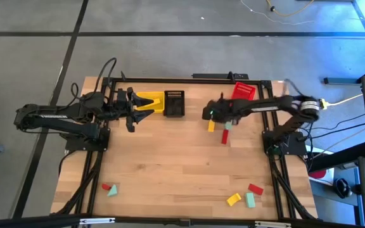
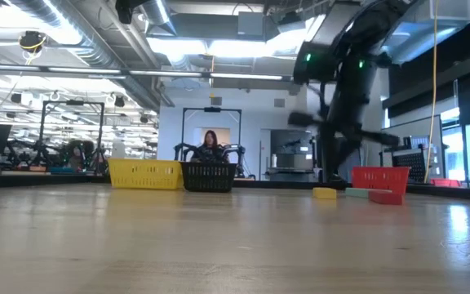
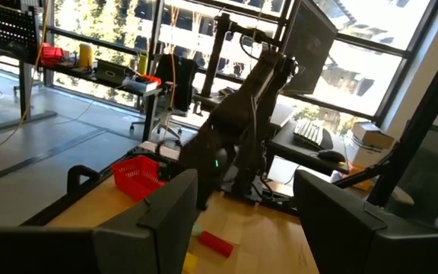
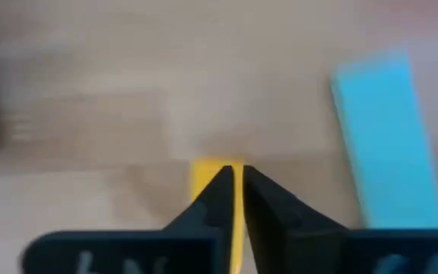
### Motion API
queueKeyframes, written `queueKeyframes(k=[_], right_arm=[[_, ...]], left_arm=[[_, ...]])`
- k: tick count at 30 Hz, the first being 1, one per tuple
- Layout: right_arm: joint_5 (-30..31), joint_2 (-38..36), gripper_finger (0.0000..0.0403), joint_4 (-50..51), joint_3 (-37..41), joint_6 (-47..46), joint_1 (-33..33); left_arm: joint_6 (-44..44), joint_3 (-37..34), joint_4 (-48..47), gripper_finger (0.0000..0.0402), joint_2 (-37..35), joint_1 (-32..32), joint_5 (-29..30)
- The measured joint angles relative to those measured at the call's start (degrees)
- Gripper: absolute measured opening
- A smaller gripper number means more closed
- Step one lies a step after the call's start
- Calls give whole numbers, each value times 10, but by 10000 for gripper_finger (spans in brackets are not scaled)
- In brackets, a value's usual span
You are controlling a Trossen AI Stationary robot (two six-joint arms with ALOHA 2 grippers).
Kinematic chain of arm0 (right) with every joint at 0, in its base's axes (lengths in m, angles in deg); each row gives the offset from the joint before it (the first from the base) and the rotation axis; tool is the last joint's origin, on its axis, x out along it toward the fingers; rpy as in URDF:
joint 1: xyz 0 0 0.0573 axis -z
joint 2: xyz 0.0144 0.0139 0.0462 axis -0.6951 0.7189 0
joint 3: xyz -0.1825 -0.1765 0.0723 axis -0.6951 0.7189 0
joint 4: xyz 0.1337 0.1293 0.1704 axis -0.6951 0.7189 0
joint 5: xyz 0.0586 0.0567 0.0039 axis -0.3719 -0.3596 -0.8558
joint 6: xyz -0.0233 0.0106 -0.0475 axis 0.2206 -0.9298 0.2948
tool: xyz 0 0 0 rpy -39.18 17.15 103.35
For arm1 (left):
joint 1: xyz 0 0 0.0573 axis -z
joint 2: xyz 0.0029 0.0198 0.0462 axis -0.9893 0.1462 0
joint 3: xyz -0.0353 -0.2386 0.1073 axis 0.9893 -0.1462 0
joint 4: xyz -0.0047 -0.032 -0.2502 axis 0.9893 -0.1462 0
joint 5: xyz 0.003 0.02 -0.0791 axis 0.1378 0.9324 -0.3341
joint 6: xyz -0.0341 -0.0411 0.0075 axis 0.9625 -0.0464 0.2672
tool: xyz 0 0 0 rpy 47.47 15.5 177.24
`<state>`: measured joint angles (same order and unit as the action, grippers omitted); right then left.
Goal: Sort & place blocks by color
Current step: Put the top yellow block into the yellow bin
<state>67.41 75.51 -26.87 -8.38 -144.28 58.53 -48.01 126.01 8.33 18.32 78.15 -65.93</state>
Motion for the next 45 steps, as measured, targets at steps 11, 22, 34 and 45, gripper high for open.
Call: queueKeyframes(k=[11, 22, 34, 45], right_arm=[[-29, -177, 1, 12, -1, 254, 28], [-35, -196, 0, 15, -1, 298, 1], [-85, -191, 56, 84, -1, 149, -55], [-48, -114, 236, 11, -3, 40, -100]], left_arm=[[30, 0, 0, 211, 0, 0, 0], [32, 0, 0, 211, 0, 0, 7], [33, 0, 0, 211, 0, 0, 7], [33, 0, 0, 211, 0, 0, -7]])
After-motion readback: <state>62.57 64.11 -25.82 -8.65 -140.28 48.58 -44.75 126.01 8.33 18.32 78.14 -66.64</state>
